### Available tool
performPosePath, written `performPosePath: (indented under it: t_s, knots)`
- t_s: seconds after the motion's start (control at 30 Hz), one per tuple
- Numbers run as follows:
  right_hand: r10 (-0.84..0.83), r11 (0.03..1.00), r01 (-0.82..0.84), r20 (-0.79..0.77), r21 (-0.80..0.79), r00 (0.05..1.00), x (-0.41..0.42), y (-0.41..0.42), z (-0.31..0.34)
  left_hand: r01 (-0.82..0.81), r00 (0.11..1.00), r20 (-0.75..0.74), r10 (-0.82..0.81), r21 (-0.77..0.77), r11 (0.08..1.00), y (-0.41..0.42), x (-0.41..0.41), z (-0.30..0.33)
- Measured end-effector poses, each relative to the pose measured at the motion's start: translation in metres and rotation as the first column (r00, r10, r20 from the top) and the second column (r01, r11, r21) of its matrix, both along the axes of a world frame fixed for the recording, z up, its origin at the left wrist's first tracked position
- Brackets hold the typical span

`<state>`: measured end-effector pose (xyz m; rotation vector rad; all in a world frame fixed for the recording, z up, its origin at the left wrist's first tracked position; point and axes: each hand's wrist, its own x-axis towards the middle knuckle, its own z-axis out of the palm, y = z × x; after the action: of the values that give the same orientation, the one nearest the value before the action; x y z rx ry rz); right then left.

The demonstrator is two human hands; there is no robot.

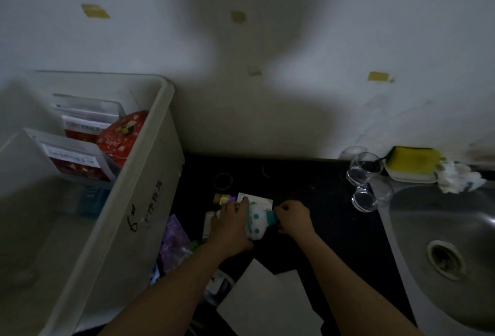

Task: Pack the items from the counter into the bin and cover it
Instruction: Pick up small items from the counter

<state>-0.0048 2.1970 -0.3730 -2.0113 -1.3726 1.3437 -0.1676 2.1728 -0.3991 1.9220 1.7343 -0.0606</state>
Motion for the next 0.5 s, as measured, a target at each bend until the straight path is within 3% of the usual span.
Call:
performPosePath:
  t_s: [0.07, 0.17, 0.3, 0.43, 0.5]
  knots:
    - [-0.088, 0.991, 0.099, -0.113, 0.088, 0.99, -0.002, 0.003, 0.019, -0.111, 0.987, 0.12, 0.109, 0.016, 0.994, 0.003, 0.006, 0.009]
    - [-0.094, 0.955, 0.152, -0.225, 0.255, 0.97, -0.01, 0.009, 0.052, -0.28, 0.917, 0.304, 0.259, 0.027, 0.96, 0.012, 0.013, 0.037]
    - [0.033, 0.872, 0.06, -0.181, 0.486, 0.983, -0.028, 0.01, 0.105, -0.484, 0.669, 0.625, 0.403, -0.046, 0.874, 0.014, 0.026, 0.074]
    - [0.098, 0.744, -0.046, -0.041, 0.666, 0.994, -0.05, 0.007, 0.165, -0.547, 0.474, 0.824, 0.31, -0.001, 0.837, 0.011, 0.024, 0.121]
    - [0.081, 0.659, -0.008, -0.061, 0.752, 0.995, -0.063, 0.002, 0.196, -0.565, 0.372, 0.907, 0.2, 0.051, 0.823, 0.012, 0.014, 0.154]
